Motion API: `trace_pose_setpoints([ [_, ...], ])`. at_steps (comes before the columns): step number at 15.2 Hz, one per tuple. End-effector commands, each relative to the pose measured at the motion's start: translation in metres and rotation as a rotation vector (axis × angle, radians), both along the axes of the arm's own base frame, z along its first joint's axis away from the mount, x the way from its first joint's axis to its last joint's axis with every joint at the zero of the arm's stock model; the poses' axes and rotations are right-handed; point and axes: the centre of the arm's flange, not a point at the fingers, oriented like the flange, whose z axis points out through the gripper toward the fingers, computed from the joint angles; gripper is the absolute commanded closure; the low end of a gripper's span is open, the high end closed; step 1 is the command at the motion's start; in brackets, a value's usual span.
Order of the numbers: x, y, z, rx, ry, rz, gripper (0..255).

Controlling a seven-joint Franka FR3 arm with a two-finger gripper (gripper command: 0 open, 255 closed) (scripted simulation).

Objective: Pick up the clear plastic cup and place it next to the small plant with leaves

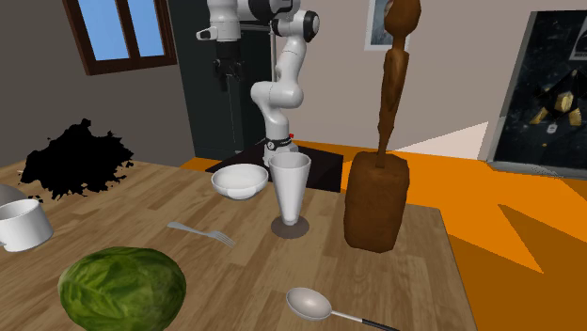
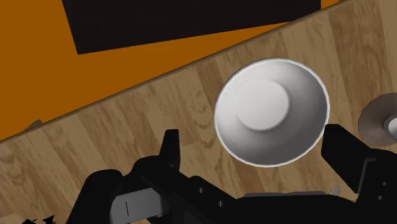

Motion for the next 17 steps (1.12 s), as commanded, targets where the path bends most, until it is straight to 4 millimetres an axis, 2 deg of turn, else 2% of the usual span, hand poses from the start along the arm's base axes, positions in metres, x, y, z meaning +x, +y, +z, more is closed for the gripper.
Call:
trace_pose_setpoints([
  [1,0.0,0.0,0.0,0.0,0.0,0.0,0],
  [17,0.086,0.155,-0.071,0.124,-0.059,-0.041,0],
])
